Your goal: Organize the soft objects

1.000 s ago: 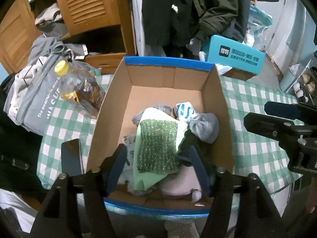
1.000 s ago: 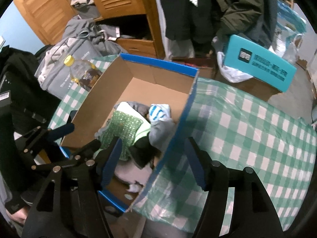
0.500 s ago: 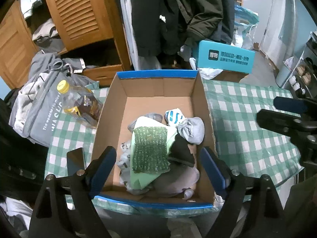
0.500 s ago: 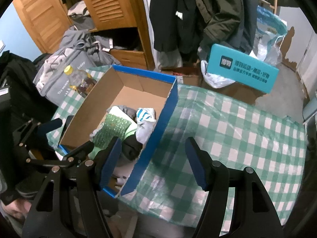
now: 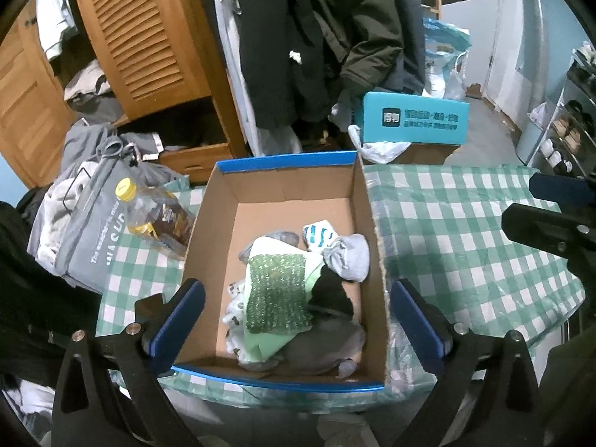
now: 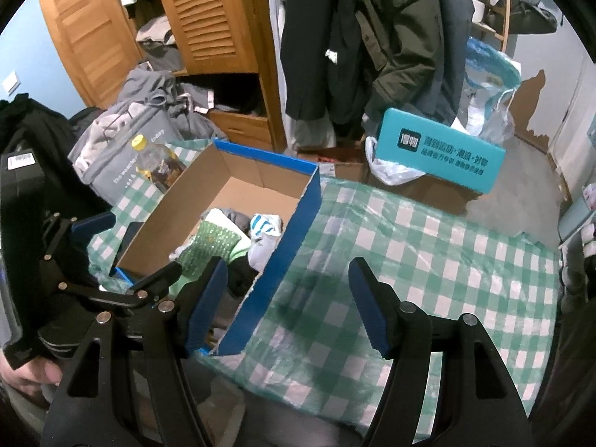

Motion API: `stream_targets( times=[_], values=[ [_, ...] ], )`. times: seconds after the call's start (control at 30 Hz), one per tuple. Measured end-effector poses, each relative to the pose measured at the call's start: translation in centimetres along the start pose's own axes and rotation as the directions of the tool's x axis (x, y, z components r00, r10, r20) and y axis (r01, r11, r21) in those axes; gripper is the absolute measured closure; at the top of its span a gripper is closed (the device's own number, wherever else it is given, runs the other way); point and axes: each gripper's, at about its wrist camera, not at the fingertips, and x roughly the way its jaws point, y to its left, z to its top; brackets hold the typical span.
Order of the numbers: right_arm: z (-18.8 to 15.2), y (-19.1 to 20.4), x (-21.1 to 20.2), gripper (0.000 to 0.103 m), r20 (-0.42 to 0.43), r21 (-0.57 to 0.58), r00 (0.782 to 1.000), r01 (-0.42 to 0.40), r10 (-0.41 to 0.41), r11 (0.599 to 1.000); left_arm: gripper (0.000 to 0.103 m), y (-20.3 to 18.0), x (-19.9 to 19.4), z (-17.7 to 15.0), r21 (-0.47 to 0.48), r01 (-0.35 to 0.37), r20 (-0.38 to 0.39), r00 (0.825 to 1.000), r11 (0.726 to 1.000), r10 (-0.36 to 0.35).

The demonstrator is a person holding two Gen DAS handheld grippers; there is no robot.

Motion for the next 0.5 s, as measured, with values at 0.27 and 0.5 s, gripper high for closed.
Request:
stream_targets(
  times=[0.27, 0.5],
  values=[
    [-0.6, -1.1, -0.3, 0.036, 0.004, 0.008, 1.000, 0.017, -0.017, 1.000, 0.001, -0.4, 0.0, 0.3, -0.013, -0.011, -0.013, 1.000, 1.000, 0.011],
    [-0.9, -2.2, -0.2, 0.036, 0.003, 0.029, 1.000, 0.013, -0.013, 0.999, 0.001, -0.5, 0.3, 0.3, -0.017, -0.010, -0.024, 1.000, 1.000, 0.009]
  ],
)
